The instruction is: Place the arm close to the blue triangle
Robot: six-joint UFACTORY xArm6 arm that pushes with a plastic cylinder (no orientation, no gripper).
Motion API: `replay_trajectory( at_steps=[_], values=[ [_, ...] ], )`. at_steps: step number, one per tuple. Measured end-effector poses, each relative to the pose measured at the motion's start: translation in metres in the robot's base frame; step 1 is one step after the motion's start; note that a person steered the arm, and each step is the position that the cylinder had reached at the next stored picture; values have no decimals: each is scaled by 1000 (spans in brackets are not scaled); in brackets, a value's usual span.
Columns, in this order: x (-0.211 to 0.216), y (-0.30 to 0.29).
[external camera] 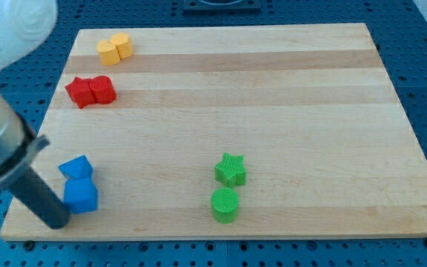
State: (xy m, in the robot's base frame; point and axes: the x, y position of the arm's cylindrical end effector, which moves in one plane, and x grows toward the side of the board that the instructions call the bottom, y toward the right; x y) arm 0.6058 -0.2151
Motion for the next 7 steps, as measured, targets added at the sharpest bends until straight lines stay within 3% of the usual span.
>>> replay_trajectory(
  at_steps=[1,2,5,7],
  values=[
    [0,12],
    [-31,16],
    [-282,119],
    [-280,122]
  ],
)
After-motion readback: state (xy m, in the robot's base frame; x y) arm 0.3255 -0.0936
